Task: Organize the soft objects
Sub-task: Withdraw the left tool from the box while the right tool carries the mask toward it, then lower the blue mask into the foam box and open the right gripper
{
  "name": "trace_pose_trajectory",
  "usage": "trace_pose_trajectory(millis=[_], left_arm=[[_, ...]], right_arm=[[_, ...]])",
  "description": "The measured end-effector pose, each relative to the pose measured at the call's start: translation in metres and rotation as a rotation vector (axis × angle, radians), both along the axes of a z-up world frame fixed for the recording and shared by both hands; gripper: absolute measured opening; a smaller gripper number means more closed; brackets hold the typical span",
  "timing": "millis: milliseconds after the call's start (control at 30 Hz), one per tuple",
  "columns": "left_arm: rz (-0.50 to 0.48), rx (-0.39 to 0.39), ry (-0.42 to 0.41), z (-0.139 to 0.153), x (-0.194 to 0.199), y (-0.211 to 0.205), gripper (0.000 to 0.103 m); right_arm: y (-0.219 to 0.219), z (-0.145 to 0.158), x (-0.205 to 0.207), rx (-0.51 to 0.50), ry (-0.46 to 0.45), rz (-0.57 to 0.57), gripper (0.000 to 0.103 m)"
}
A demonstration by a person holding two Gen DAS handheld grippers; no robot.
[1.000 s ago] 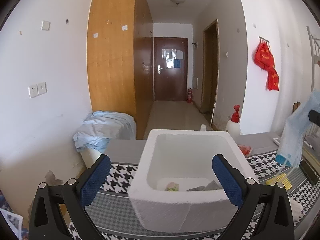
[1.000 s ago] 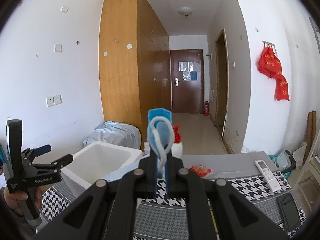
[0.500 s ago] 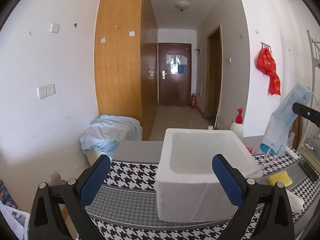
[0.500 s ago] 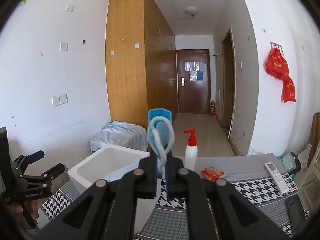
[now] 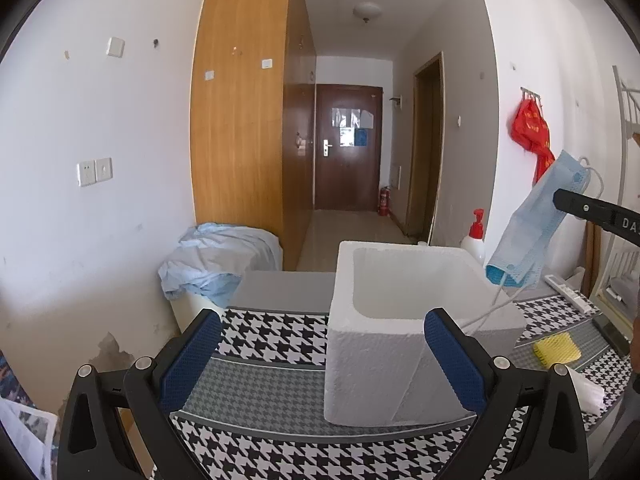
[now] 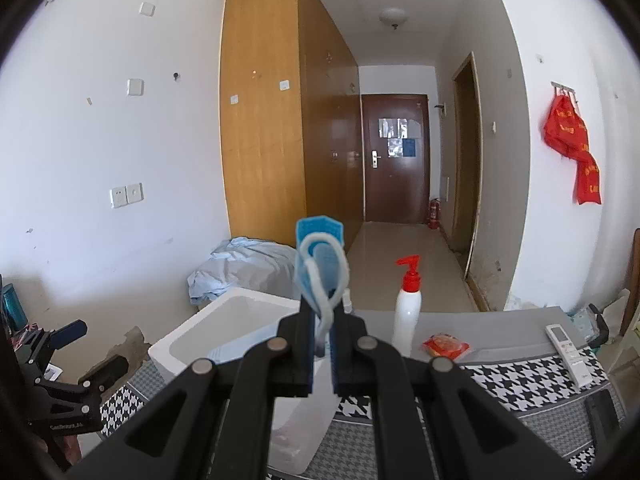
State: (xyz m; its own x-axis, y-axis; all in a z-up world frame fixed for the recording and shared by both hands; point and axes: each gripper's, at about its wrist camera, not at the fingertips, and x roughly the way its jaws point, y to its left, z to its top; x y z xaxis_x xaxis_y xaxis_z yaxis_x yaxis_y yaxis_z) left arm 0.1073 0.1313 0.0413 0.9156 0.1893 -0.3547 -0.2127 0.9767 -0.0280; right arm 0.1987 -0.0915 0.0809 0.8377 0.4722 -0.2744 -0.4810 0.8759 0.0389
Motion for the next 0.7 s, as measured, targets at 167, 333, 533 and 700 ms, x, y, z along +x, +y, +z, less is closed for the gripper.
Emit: trace_pose_trajectory(millis=[167,333,533,700], left_arm=[[0.012,0.008,-0.013,-0.001,-0.006,0.002,0.102],[0.018,0.004,-0.006,-0.005,-0.006,0.005,0.102],[0.033,-0.004,0.009,-0.011,-0.007,0.010,0.102],[0.047,-0.018,0.010,-0.014,-0.008,0.015,0.102]], right_arm=[[0.008,-0.002,0.005,-0.006,0.013,0.008,0.008],[0.016,-0.005,0.010,-0.020,0.023,0.009,0.008],[0.026,-0.008,0.015,-0.039,0.036,0.022,0.009],[0.042,-0.015,0.020,-0.088,0.047,0.029,0.008]])
